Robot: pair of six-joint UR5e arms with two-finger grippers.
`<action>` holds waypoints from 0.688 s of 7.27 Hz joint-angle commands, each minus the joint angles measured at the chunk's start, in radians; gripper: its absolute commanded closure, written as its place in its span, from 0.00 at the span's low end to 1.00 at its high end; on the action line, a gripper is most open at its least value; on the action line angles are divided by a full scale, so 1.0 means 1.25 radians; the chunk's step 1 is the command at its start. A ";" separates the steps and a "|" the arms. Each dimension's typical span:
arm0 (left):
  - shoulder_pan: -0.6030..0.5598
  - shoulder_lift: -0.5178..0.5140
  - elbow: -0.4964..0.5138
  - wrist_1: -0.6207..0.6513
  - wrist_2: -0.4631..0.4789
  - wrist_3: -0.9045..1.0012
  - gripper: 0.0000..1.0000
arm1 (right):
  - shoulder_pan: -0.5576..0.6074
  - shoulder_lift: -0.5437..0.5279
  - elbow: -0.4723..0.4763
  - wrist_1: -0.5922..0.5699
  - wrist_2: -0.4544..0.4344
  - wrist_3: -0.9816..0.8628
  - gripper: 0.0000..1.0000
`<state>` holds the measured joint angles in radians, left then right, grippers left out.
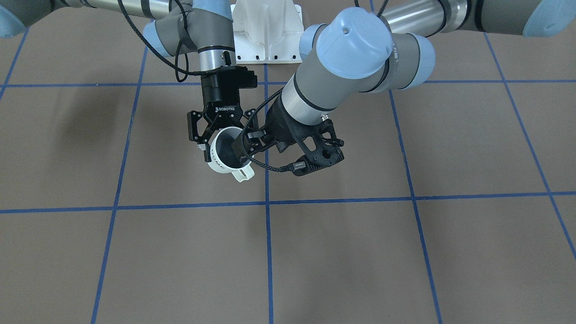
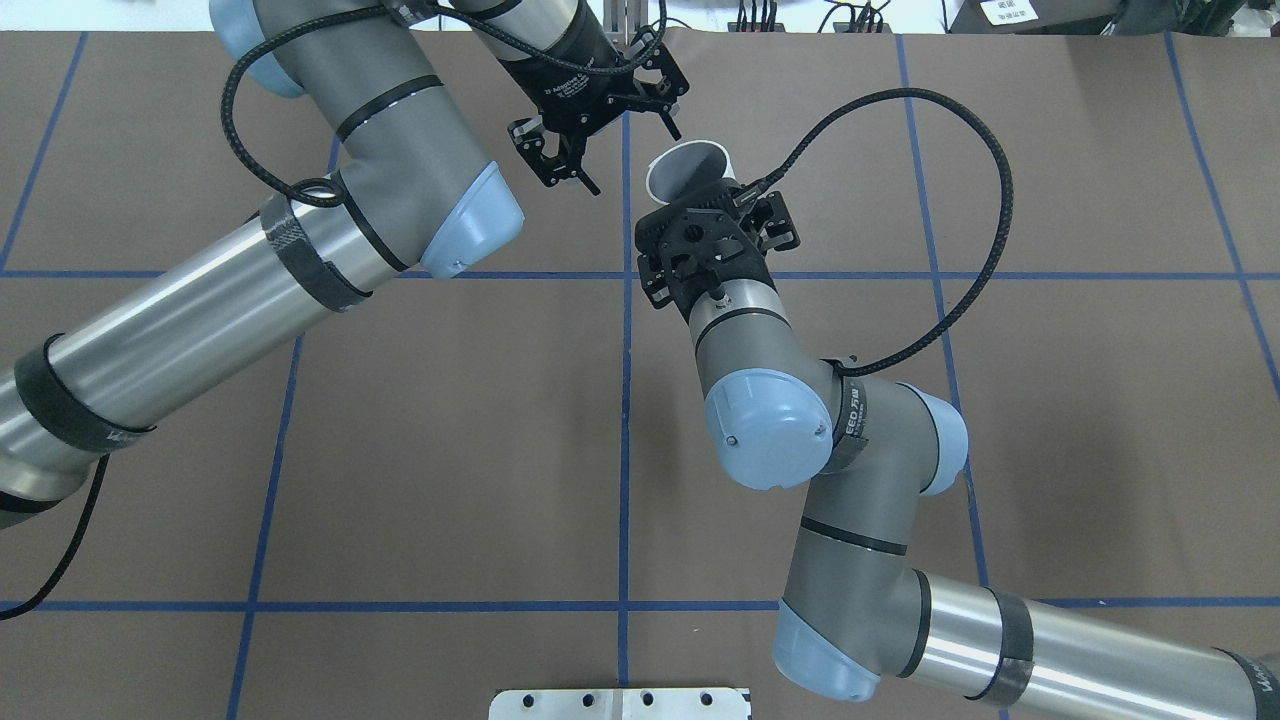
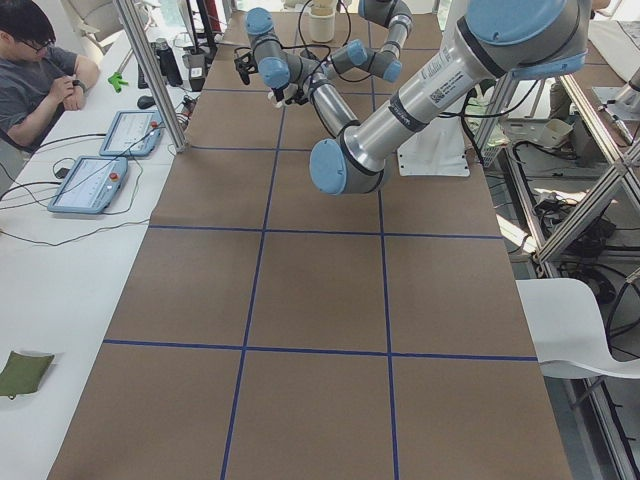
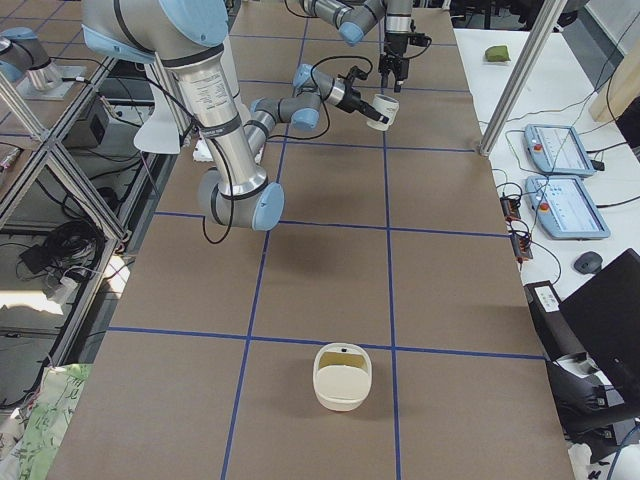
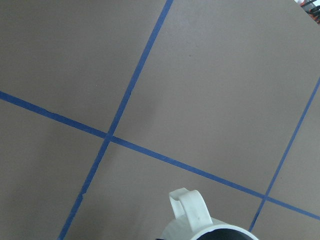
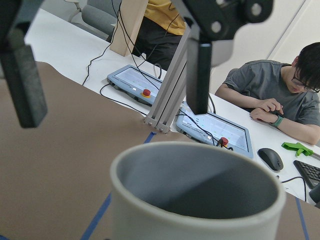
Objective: Left arm hands cup to right arm to dump lemon
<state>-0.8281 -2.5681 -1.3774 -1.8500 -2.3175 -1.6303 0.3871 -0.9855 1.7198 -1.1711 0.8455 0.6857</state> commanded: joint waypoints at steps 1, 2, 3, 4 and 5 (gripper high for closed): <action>0.013 -0.001 -0.001 -0.001 -0.001 0.000 0.15 | 0.000 0.002 0.002 0.001 0.000 0.000 1.00; 0.017 -0.002 -0.001 -0.001 -0.001 0.000 0.20 | 0.000 0.002 0.002 0.001 0.000 0.000 1.00; 0.022 -0.004 -0.003 -0.001 -0.001 0.000 0.25 | 0.000 0.002 0.002 0.002 0.001 0.000 1.00; 0.027 -0.004 -0.003 -0.001 -0.001 -0.001 0.29 | 0.000 0.002 0.002 0.002 0.001 0.000 1.00; 0.032 -0.004 -0.003 0.000 -0.001 -0.001 0.33 | 0.000 0.002 0.002 0.002 0.001 0.000 1.00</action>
<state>-0.7963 -2.5721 -1.3803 -1.8512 -2.3194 -1.6316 0.3866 -0.9833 1.7226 -1.1691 0.8466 0.6857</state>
